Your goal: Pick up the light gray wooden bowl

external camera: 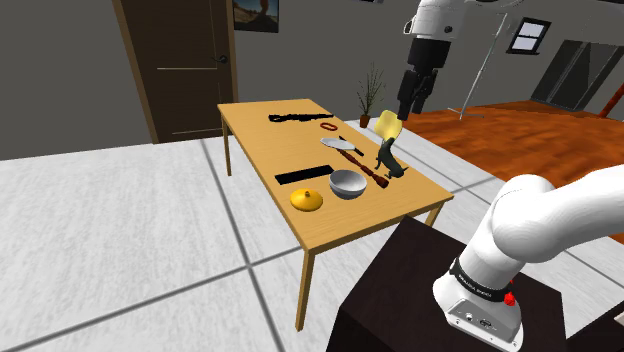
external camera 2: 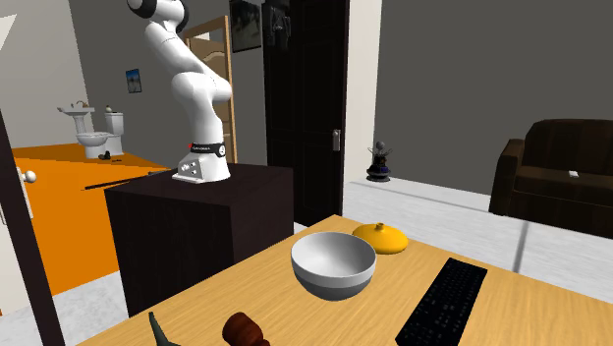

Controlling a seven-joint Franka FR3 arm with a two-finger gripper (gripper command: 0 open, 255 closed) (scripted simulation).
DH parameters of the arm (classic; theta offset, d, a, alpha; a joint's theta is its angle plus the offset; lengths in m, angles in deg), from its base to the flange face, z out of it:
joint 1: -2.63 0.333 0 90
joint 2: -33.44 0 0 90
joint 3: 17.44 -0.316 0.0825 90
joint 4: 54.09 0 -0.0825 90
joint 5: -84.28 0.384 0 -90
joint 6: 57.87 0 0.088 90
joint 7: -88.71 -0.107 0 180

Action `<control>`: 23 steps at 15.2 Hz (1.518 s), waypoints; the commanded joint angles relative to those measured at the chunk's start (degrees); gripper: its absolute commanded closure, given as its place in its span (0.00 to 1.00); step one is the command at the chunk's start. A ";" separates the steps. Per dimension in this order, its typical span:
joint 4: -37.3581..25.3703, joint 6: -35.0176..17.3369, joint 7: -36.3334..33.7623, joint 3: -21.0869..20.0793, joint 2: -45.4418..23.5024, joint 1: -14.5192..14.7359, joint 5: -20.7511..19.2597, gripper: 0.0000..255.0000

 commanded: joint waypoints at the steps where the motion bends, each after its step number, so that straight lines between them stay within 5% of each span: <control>1: 0.00 0.00 0.00 0.00 0.00 0.00 0.00 0.00; 12: 11.19 -21.67 4.28 3.36 -9.76 -2.13 -4.43 0.00; 23: 12.66 -43.41 7.66 7.04 -28.93 -4.32 -7.60 0.00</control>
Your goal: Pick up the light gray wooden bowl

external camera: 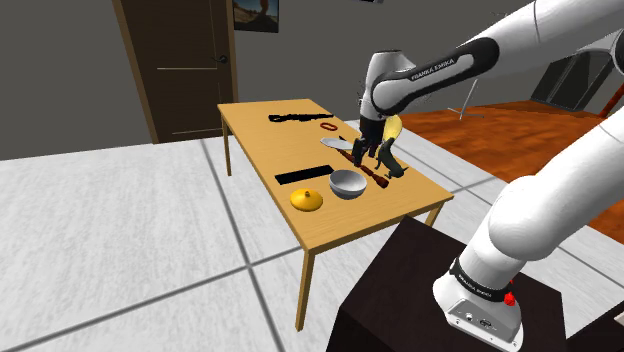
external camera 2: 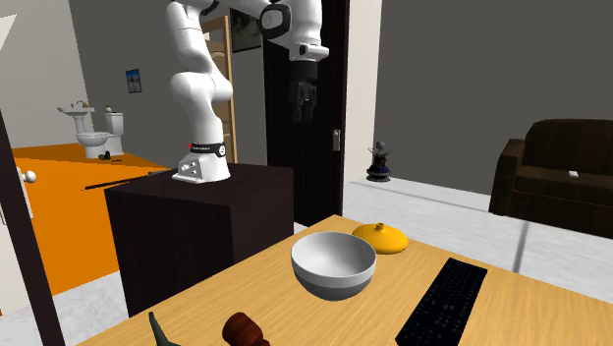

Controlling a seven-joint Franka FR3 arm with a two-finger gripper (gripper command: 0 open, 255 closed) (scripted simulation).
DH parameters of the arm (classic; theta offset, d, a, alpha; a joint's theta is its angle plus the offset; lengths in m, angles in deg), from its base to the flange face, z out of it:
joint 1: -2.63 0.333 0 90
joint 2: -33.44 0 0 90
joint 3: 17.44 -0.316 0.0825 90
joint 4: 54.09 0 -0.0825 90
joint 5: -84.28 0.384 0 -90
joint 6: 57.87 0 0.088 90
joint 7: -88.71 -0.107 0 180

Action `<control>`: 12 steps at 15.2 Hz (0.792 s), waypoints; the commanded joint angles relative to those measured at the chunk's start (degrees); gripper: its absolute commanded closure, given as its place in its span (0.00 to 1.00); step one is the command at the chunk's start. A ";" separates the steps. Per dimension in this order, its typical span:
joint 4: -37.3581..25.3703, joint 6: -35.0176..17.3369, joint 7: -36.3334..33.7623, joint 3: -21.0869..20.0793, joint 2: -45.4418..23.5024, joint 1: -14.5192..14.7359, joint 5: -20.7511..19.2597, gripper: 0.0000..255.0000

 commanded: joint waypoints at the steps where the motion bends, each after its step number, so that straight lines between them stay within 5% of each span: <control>1: -0.55 -4.03 0.58 0.63 -4.26 -0.34 -0.34 0.00; 12: -10.00 -20.22 4.60 2.92 -28.62 -2.68 0.51 0.00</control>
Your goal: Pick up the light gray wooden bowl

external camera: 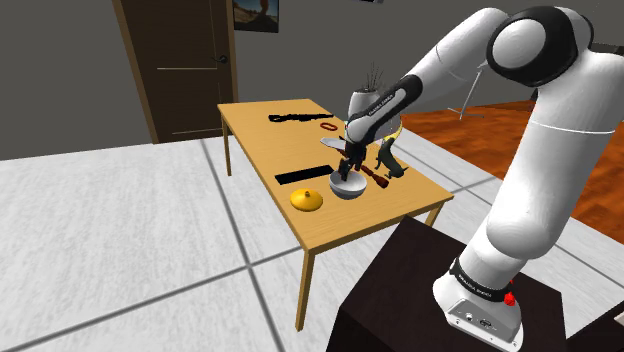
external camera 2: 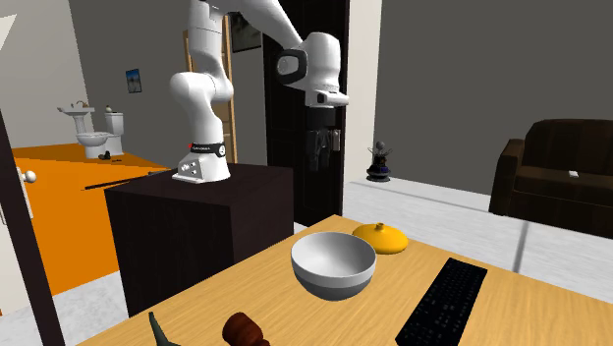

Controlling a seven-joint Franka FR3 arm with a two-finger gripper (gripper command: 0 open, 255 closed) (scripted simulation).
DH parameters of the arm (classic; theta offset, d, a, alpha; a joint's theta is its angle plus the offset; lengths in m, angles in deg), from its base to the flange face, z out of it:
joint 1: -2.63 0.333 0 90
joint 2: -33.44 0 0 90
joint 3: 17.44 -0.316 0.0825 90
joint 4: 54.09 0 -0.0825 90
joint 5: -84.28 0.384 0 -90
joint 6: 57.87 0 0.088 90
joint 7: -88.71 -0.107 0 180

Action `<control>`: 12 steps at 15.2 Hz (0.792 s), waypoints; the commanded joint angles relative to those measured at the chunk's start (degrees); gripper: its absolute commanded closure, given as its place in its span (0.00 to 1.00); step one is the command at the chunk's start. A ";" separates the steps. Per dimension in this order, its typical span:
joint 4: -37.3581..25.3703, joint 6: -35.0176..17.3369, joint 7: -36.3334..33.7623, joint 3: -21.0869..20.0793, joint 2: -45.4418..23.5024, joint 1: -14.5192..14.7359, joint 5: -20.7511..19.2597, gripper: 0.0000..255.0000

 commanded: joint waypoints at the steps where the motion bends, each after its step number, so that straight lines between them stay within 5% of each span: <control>1: -3.03 -2.23 0.61 0.02 -4.99 -0.44 0.54 0.00; 12: -22.30 -8.82 3.92 -0.67 -29.39 -4.93 2.64 0.00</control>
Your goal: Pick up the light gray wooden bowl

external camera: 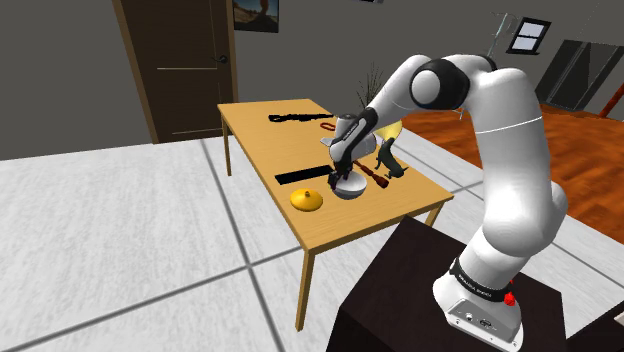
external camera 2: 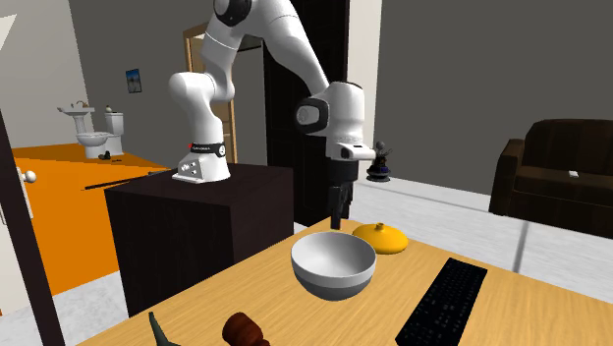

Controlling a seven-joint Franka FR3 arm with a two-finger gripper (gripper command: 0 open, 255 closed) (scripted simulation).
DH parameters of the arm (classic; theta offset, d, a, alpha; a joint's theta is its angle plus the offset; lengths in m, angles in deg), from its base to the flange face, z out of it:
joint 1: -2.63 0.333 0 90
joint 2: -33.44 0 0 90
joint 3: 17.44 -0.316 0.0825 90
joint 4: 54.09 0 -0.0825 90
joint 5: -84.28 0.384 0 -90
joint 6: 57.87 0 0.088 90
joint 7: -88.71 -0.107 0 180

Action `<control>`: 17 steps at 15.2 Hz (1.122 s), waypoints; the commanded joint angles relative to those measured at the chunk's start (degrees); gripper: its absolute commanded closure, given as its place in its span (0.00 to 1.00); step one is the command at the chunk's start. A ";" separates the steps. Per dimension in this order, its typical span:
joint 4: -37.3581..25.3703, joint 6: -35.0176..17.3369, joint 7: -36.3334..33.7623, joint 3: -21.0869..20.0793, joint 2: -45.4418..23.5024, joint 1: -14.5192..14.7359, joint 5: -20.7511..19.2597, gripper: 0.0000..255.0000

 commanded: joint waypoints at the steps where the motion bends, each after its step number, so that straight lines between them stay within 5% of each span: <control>1: -3.05 -0.24 0.46 -0.13 -3.06 -0.74 0.18 0.00; 10: -5.16 -3.48 0.25 -0.65 -8.44 -1.21 0.56 0.00; 11: -5.18 -3.45 0.21 -0.65 -8.44 -1.17 0.56 1.00; 17: -5.17 -3.44 0.22 -0.65 -8.41 -1.17 0.56 1.00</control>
